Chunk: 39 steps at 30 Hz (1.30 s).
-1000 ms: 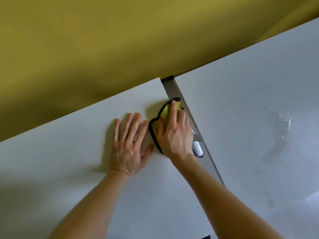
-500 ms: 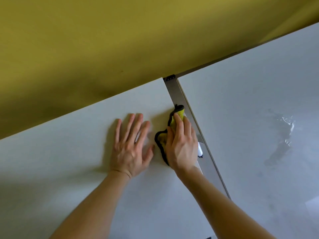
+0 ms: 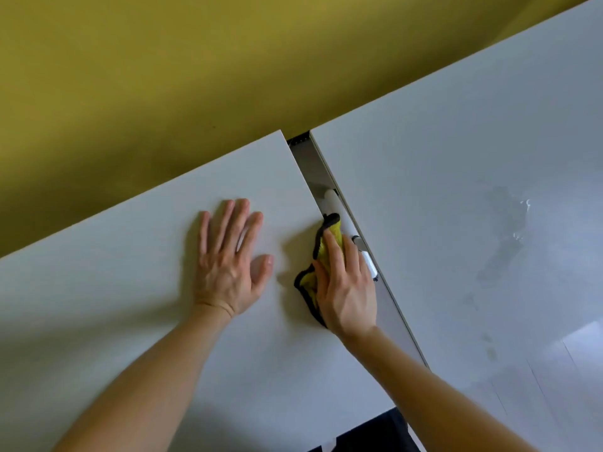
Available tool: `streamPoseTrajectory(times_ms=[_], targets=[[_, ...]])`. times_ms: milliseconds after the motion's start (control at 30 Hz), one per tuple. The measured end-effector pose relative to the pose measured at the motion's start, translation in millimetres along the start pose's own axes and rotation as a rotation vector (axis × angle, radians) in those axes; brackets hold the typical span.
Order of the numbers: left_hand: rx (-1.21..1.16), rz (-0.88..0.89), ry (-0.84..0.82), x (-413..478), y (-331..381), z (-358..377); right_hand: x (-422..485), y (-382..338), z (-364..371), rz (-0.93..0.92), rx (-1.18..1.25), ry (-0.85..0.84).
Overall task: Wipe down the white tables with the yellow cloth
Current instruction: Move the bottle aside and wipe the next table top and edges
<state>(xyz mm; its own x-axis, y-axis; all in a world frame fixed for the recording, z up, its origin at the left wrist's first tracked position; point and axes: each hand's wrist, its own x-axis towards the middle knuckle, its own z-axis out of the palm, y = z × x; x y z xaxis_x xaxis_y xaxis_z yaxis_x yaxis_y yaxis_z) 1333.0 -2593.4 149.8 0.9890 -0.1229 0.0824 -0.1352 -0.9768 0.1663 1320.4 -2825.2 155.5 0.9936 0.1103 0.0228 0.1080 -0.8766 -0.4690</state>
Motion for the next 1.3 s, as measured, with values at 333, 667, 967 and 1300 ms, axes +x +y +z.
streamPoseTrajectory(times_ms=[333,667,967,1300], targets=[[0.042,-0.009,0.027,4,-10,3,172,-76,50,0.048,0.027,-0.035],[0.042,0.017,0.059,5,-8,2,-87,25,-17,0.094,-0.026,-0.038],[0.062,0.059,0.150,5,-20,10,128,-81,39,0.137,-0.085,-0.033],[0.001,-0.060,0.101,-26,41,-19,-157,45,-27,0.199,-0.044,0.057]])
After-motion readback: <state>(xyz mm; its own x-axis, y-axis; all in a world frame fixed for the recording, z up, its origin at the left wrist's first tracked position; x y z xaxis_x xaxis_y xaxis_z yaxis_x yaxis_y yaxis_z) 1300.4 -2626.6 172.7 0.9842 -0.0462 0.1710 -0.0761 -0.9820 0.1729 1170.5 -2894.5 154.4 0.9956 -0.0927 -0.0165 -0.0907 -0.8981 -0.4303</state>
